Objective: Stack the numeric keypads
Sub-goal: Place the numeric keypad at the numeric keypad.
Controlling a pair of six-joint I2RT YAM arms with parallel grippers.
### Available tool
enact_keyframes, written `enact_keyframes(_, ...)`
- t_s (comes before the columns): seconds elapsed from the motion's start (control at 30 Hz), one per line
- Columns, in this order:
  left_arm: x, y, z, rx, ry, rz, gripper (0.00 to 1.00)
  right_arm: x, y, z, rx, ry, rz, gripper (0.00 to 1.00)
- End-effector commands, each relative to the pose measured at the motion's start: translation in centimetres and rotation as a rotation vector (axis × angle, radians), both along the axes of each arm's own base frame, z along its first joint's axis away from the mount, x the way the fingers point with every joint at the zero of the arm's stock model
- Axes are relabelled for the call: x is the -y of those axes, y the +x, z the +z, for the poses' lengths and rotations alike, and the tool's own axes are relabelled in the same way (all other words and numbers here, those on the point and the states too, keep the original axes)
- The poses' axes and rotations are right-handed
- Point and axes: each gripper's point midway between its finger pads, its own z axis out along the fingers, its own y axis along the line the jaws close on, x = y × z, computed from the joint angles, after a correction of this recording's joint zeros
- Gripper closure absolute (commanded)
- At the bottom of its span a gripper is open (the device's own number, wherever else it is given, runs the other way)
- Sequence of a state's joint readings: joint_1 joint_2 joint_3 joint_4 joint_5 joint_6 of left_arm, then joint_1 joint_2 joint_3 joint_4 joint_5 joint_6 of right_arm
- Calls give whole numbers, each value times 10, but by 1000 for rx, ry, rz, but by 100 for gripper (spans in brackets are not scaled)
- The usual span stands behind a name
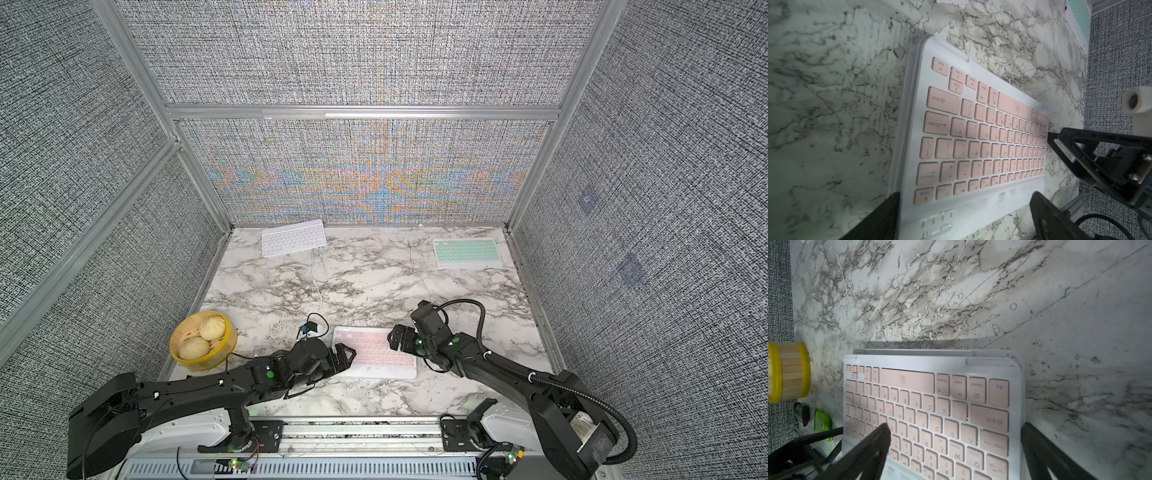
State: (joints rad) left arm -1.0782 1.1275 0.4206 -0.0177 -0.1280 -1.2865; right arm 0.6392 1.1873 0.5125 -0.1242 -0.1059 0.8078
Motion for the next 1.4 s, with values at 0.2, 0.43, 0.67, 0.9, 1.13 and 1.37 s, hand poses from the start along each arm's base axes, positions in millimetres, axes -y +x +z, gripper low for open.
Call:
enact_keyframes(0.2,-24,5,9,54,101,36,2,2,3,3,12,-8,-12,2)
enact_keyframes(0.43,-57,20,42,164,206,69,1,11,20,14,79,-89,-44,2)
enact_keyframes(0.67,-65,59,79,272,228,75,1,34,87,57,238,-236,-93,1)
enact_keyframes(0.9,-48,110,93,340,203,54,1,63,193,76,257,-209,-157,1)
enact_keyframes(1.13,-33,154,81,314,173,31,1,95,280,65,207,-145,-228,1)
enact_keyframes(1.37,-26,185,66,276,164,10,1,160,342,67,246,-56,-348,1)
